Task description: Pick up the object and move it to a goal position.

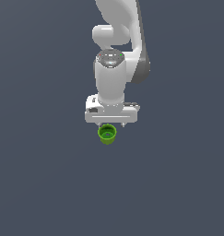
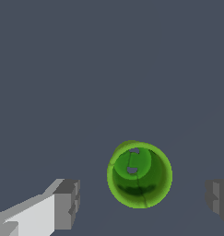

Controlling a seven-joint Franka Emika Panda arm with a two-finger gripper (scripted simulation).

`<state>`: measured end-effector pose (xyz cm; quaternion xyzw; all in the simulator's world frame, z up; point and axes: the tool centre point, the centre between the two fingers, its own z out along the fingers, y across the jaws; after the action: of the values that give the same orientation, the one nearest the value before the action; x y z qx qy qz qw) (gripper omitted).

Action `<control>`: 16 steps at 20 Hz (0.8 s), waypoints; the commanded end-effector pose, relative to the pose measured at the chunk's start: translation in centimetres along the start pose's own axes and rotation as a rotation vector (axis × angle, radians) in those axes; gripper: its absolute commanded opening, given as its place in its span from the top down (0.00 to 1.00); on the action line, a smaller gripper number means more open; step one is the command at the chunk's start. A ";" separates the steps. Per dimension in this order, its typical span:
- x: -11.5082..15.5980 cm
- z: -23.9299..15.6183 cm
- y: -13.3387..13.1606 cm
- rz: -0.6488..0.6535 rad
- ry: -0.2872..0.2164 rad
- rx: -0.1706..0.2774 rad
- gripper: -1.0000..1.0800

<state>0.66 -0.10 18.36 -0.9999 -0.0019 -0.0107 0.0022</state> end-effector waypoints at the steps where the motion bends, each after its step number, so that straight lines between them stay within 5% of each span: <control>1: 0.0 0.0 0.0 0.000 0.000 0.000 0.38; 16: -0.1 -0.1 0.8 -0.025 0.010 -0.014 0.38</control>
<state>0.62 -0.86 18.57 -0.9998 -0.0094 -0.0160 -0.0045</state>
